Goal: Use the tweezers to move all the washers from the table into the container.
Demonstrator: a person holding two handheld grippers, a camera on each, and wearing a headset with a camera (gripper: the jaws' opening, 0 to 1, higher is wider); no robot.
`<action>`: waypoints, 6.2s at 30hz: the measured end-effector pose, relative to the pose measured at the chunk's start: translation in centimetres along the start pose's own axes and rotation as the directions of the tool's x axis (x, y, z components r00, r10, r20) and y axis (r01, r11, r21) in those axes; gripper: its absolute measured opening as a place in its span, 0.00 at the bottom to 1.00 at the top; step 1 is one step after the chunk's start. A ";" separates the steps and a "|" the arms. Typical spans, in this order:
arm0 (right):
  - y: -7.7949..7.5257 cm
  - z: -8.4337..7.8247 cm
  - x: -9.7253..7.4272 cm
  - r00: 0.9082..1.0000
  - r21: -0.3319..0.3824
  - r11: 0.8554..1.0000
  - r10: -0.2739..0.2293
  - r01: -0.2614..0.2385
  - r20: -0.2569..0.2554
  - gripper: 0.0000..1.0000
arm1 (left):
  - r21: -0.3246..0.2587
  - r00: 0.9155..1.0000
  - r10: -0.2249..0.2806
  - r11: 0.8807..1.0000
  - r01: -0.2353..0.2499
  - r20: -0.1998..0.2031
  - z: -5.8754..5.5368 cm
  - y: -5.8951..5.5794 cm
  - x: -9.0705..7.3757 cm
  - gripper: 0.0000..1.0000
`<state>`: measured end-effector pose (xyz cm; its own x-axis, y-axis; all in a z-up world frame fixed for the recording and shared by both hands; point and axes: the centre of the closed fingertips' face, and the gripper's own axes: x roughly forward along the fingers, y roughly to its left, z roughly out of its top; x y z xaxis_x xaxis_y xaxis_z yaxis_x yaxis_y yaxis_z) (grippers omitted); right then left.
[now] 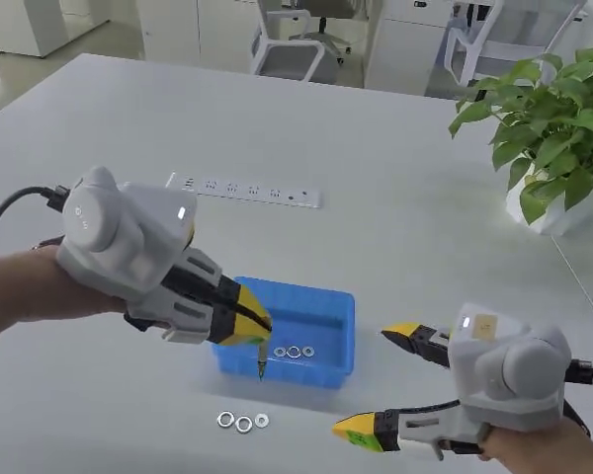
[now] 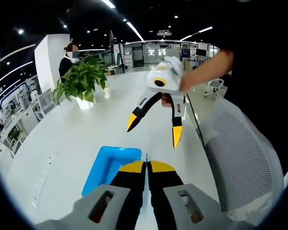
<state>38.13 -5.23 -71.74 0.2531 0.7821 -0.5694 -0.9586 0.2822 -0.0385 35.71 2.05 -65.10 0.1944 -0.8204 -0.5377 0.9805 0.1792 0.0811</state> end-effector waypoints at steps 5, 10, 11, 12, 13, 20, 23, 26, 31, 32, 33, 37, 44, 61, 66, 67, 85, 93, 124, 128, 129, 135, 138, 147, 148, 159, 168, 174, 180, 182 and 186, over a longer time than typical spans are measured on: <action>0.1 -0.1 0.0 1.000 -0.004 1.000 -0.003 0.003 0.000 0.80 | 0.000 1.000 -0.006 1.000 0.006 -0.001 -0.3 -0.4 0.2 0.06; 0.3 -0.3 0.2 1.000 -0.002 1.000 0.002 -0.002 -0.003 0.79 | -0.001 1.000 -0.012 1.000 0.012 -0.005 -0.7 -0.7 0.5 0.06; 0.3 -0.4 0.2 1.000 -0.001 1.000 0.003 -0.003 -0.003 0.79 | -0.002 1.000 -0.014 1.000 0.014 -0.005 -0.7 -0.8 0.5 0.06; 0.3 -0.4 0.2 1.000 -0.001 1.000 0.003 -0.003 -0.003 0.79 | -0.003 1.000 -0.015 1.000 0.015 -0.004 -0.8 -0.8 0.6 0.06; 0.4 -0.5 0.2 1.000 0.000 1.000 0.006 -0.006 -0.004 0.79 | -0.004 1.000 -0.015 1.000 0.015 -0.004 -0.9 -0.9 0.7 0.06; 0.6 -0.8 0.3 1.000 0.003 1.000 0.009 -0.009 -0.011 0.79 | -0.006 1.000 -0.024 1.000 0.024 0.000 -1.3 -1.4 1.2 0.06; 0.7 -1.0 0.3 1.000 0.007 1.000 0.010 -0.010 -0.012 0.79 | -0.008 1.000 -0.030 1.000 0.030 -0.003 -1.6 -1.5 1.5 0.06; 0.6 -1.2 0.2 1.000 0.008 1.000 0.009 -0.009 -0.017 0.79 | -0.009 0.999 -0.038 0.999 0.038 -0.008 -1.9 -1.7 1.7 0.06; 0.6 -1.4 0.2 1.000 0.014 1.000 0.007 -0.007 -0.019 0.78 | -0.013 0.999 -0.043 0.999 0.043 -0.003 -2.2 -1.6 1.9 0.06; 0.6 -1.5 0.2 1.000 0.015 1.000 0.006 -0.006 -0.021 0.78 | -0.015 0.999 -0.044 0.999 0.044 -0.003 -2.3 -1.6 2.0 0.06; 0.6 -1.5 0.1 1.000 0.015 1.000 0.006 -0.006 -0.022 0.78 | -0.016 0.999 -0.045 0.999 0.045 -0.003 -2.3 -1.6 2.0 0.06; 0.6 -1.8 0.1 1.000 0.020 1.000 0.005 -0.005 -0.025 0.78 | -0.025 0.999 -0.053 0.998 0.053 -0.005 -2.8 -1.8 2.3 0.06; 0.6 -2.1 0.1 0.999 0.026 1.000 0.008 -0.007 -0.032 0.77 | -0.035 0.998 -0.060 0.998 0.060 -0.005 -3.2 -2.1 2.7 0.06; 0.6 -2.6 0.2 0.999 0.039 0.999 0.008 -0.006 -0.038 0.76 | -0.038 0.998 -0.066 0.997 0.066 -0.008 -3.6 -2.3 3.5 0.06; 0.7 -2.6 0.3 0.999 0.038 0.999 0.012 -0.011 -0.042 0.76 | -0.051 0.998 -0.068 0.996 0.068 0.002 -3.7 -2.1 3.6 0.06; 0.7 -2.6 0.3 0.999 0.037 0.999 0.012 -0.010 -0.044 0.76 | -0.051 0.998 -0.068 0.996 0.068 0.003 -3.7 -2.1 3.6 0.06; 0.9 -2.7 0.6 0.999 0.032 0.999 0.020 -0.019 -0.048 0.74 | -0.061 0.997 -0.073 0.995 0.072 -0.001 -3.7 -2.3 3.3 0.06; 1.0 -2.9 0.6 0.998 0.033 0.999 0.021 -0.020 -0.052 0.74 | -0.058 0.997 -0.075 0.996 0.075 -0.003 -3.6 -2.3 3.4 0.06; 4.2 -0.7 3.4 0.983 -0.069 0.981 0.182 -0.184 -0.033 0.47 | -0.027 0.993 -0.113 0.993 0.112 -0.042 -3.9 -3.0 3.2 0.06; 5.0 0.0 4.2 0.976 -0.096 0.971 0.217 -0.218 -0.029 0.41 | -0.027 0.992 -0.117 0.993 0.116 -0.043 -3.9 -3.0 3.2 0.06; 5.2 0.1 4.5 0.974 -0.100 0.969 0.225 -0.227 -0.031 0.39 | -0.027 0.992 -0.117 0.993 0.116 -0.043 -3.9 -2.9 3.2 0.06; 6.0 0.7 5.6 0.965 -0.131 0.956 0.260 -0.263 -0.039 0.33 | -0.023 0.991 -0.126 0.992 0.125 -0.047 -3.8 -3.0 3.3 0.06; 6.4 0.8 6.2 0.960 -0.144 0.949 0.276 -0.281 -0.049 0.31 | -0.022 0.991 -0.127 0.992 0.126 -0.049 -3.8 -3.0 3.3 0.06; 6.8 0.7 7.9 0.953 -0.163 0.940 0.291 -0.301 -0.080 0.23 | -0.023 0.990 -0.132 0.991 0.130 -0.053 -4.0 -2.9 3.2 0.06; 6.8 0.7 8.0 0.953 -0.161 0.939 0.293 -0.303 -0.080 0.23 | -0.024 0.990 -0.131 0.991 0.130 -0.052 -4.0 -2.9 3.2 0.06; 6.9 0.2 8.9 0.956 -0.145 0.946 0.274 -0.288 -0.108 0.15 | -0.030 0.991 -0.127 0.992 0.126 -0.050 -4.0 -3.0 3.2 0.06; 7.3 0.1 9.4 0.953 -0.177 0.939 0.277 -0.296 -0.123 0.11 | -0.028 0.991 -0.126 0.992 0.125 -0.051 -4.1 -2.8 3.2 0.06; 7.4 0.0 9.5 0.955 -0.189 0.939 0.268 -0.288 -0.125 0.10 | -0.030 0.991 -0.126 0.992 0.125 -0.053 -4.2 -2.8 3.1 0.06; 7.4 0.0 9.4 0.953 -0.188 0.938 0.265 -0.290 -0.146 0.09 | -0.036 0.991 -0.127 0.991 0.126 -0.050 -4.0 -3.0 3.3 0.06; 7.4 0.0 9.4 0.954 -0.186 0.939 0.264 -0.288 -0.146 0.09 | -0.038 0.991 -0.127 0.991 0.126 -0.050 -4.0 -3.0 3.3 0.06; 7.3 0.0 9.4 0.954 -0.181 0.941 0.261 -0.285 -0.144 0.09 | -0.042 0.991 -0.125 0.991 0.123 -0.052 -3.9 -3.0 3.3 0.06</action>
<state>33.52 4.14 -77.41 -0.0278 0.7400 -0.6720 -0.9981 -0.0578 -0.0224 33.30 0.89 -70.42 0.0680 -0.8071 -0.5864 0.9949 0.0991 -0.0209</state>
